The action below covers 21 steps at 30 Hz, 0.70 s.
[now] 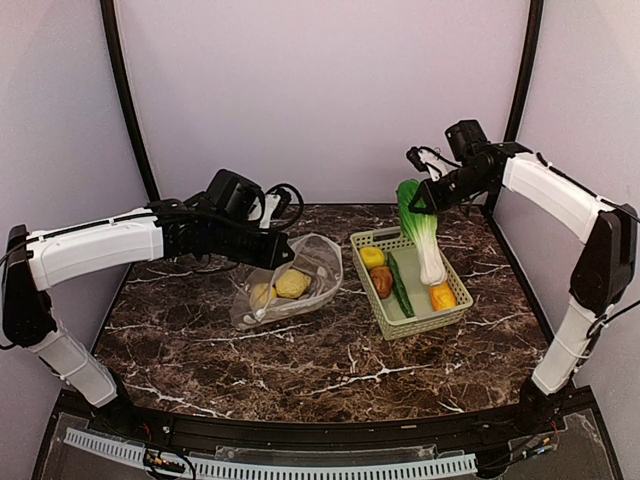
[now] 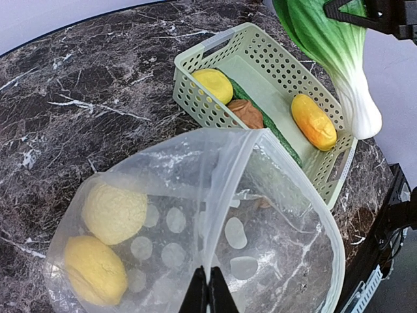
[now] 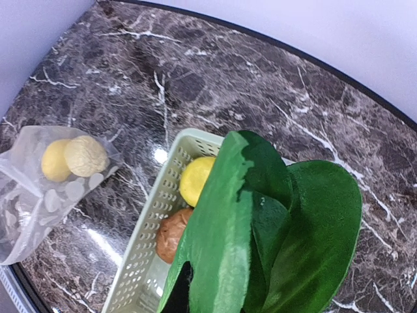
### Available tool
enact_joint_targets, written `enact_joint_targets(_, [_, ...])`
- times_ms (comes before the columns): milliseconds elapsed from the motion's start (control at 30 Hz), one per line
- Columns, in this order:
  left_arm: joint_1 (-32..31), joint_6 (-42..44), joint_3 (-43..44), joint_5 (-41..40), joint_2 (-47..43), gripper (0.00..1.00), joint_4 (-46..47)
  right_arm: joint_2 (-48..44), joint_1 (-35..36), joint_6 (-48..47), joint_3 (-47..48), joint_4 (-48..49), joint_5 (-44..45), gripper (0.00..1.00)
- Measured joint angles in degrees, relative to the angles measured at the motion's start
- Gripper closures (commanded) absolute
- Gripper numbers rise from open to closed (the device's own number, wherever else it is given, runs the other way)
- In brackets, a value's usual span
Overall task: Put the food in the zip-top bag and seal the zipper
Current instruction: Pick up the fake vegetable from the bin, then place the fake vegetable in the zipper food storage bag.
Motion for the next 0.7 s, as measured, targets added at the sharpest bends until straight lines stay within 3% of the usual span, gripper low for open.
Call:
enact_joint_targets(333, [0.0, -4.9, 0.7, 0.8, 2.3, 0.99, 4.5, -7.2, 0.4, 3.7, -0.3, 10.1, -14.2, 1.00])
enact_joint_targets(500, [0.0, -8.4, 1.7, 1.0, 2.8, 0.99, 7.4, -11.0, 3.0, 7.1, -1.4, 20.0, -15.2, 1.00])
enact_joint_targets(700, [0.0, -12.1, 3.5, 1.2, 2.8, 0.99, 10.1, -8.9, 8.3, 10.0, 2.2, 27.3, -14.9, 1.00])
